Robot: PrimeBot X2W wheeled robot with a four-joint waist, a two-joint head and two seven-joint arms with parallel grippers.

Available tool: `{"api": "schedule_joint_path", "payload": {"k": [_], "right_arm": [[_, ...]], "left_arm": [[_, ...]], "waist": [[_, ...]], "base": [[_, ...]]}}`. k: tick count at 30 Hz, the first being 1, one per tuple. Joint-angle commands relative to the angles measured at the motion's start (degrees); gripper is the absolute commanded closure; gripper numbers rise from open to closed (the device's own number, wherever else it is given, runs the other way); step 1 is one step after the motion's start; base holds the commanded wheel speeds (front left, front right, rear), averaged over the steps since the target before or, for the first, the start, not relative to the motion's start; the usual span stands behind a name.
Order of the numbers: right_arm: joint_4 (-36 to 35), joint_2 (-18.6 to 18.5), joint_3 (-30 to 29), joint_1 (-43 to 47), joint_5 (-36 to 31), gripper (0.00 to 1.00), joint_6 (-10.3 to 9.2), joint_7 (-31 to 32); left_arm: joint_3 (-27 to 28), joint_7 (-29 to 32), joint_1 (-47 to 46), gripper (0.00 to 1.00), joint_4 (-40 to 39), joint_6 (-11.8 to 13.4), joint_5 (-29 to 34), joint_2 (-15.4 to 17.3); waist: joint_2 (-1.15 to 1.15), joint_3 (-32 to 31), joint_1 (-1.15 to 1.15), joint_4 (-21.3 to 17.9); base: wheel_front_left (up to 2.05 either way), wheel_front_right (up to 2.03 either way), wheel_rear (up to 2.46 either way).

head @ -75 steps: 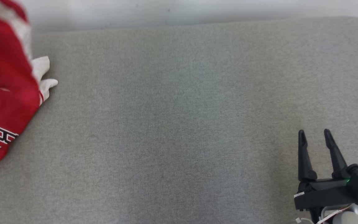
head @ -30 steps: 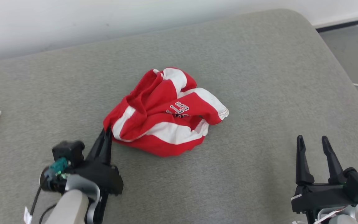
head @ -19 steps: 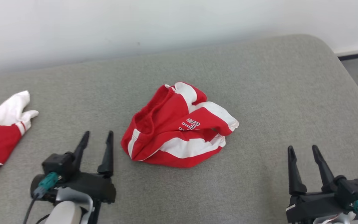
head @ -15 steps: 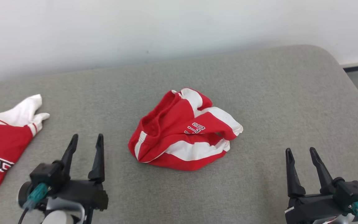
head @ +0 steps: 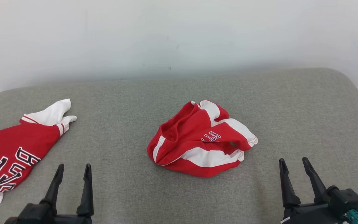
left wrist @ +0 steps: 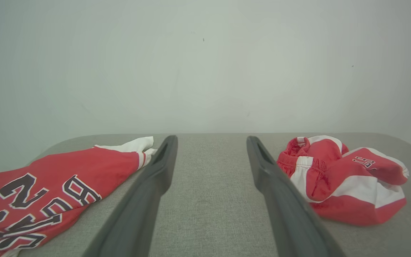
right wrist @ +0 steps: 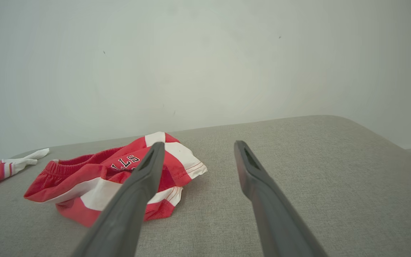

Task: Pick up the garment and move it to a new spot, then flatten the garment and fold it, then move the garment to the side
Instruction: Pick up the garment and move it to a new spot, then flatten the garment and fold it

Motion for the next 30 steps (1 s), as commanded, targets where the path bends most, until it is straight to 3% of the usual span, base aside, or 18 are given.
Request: {"api": "schedule_joint_path", "payload": {"k": [1,30], "right_arm": [[-0.05,-0.14,0.2,0.75,0.51,0.0,-0.12,-0.03],[3.43,-1.6,3.1,0.69,-0.1,0.0,-0.12,-0.03]], "left_arm": [[0.29,-0.05,0.91,0.0,-0.32,-0.3,0.88,-0.34],[3.33,-0.05,2.17,0.0,3.4,-3.28,6.39,-4.08]], "waist": [[0.0,-0.2,0.01,0.25],[0.0,-0.17,0.01,2.37]], "base": [[0.0,0.0,0.0],[0.0,0.0,0.0]]}}
